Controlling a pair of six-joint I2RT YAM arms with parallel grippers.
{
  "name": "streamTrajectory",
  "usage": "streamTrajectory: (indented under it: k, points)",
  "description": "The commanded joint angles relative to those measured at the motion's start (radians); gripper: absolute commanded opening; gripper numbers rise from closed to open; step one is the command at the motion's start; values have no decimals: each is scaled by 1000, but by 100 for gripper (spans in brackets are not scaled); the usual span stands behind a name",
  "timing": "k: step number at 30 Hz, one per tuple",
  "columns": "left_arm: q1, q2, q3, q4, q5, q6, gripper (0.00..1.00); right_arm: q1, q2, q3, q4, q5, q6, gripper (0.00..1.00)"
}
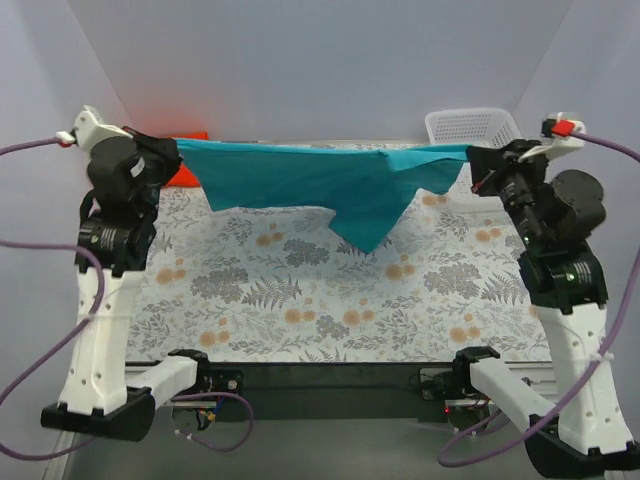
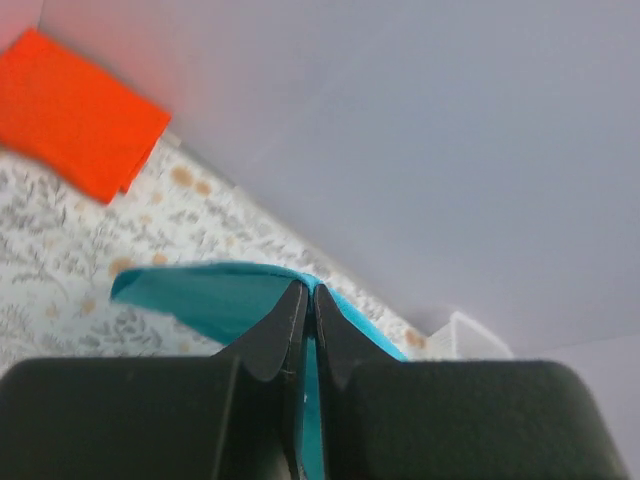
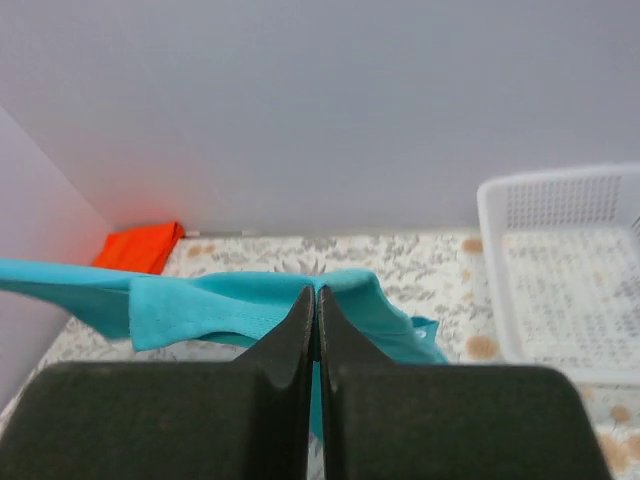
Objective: Fold and stack the t-shirts
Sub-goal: Flatten the tshirt out
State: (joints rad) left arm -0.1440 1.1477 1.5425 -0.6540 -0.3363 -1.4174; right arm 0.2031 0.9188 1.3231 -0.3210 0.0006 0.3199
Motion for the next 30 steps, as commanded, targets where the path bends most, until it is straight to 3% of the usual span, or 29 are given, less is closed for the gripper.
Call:
streamTrajectory:
  k: [1,8,16,22,27,30]
  points:
    - [6,-158,53,42,-9,136,0,-7,-113,77,-27,75,-122,1]
    - [3,-305,162,83,-26,242,0,-7,-259,171,-39,79,-232,1]
    - [-17,-296,196,91,60,270,0,-5,-190,327,-85,58,-303,1]
    - [-19,-237,-33,108,16,242,0,-7,-83,248,-60,-25,-306,1]
    - [-19,-81,-336,211,-33,184,0,-5,38,-2,91,-59,-309,1]
    - [-16,44,-439,309,-92,129,0,-7,150,-126,216,-77,-317,1]
